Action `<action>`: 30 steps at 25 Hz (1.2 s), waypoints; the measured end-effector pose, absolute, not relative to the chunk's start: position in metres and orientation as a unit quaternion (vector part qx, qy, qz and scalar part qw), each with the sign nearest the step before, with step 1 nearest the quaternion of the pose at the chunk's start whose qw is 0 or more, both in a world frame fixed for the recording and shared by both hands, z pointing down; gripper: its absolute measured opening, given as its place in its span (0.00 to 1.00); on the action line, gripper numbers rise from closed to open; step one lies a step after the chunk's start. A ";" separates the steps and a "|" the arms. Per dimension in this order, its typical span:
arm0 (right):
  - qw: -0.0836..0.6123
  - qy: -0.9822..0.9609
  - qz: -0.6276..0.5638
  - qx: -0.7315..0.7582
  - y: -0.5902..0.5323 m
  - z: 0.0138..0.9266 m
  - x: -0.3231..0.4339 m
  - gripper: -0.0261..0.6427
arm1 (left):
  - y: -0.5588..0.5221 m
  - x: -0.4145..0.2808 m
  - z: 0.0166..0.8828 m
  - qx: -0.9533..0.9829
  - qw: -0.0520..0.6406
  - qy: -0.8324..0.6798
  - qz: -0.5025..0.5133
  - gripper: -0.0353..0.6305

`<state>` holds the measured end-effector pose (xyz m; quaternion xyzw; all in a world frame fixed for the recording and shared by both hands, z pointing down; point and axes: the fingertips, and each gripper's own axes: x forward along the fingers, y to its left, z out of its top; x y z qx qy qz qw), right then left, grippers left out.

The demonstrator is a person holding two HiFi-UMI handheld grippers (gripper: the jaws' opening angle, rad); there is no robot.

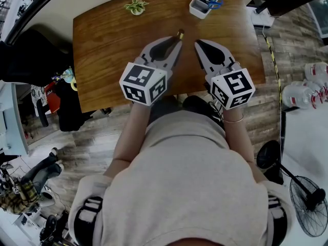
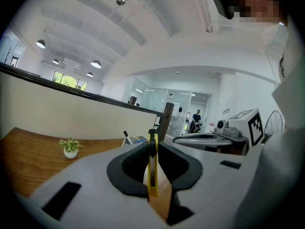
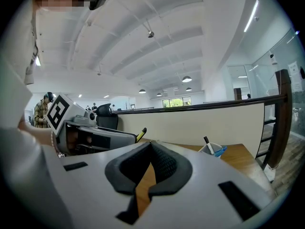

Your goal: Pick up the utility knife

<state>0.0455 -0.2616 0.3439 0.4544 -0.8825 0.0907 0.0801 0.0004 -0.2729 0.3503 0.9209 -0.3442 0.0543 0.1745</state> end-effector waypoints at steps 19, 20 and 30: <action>0.083 -0.884 0.086 0.453 -0.260 0.345 0.042 0.05 | -0.272 -0.002 0.353 0.920 0.173 -0.346 0.062 0.17; 0.083 -0.884 0.086 0.452 -0.259 0.345 0.042 0.05 | -0.272 -0.002 0.353 0.920 0.173 -0.346 0.061 0.17; 0.085 -0.884 0.087 0.451 -0.258 0.345 0.041 0.05 | -0.272 -0.002 0.354 0.919 0.177 -0.346 0.058 0.17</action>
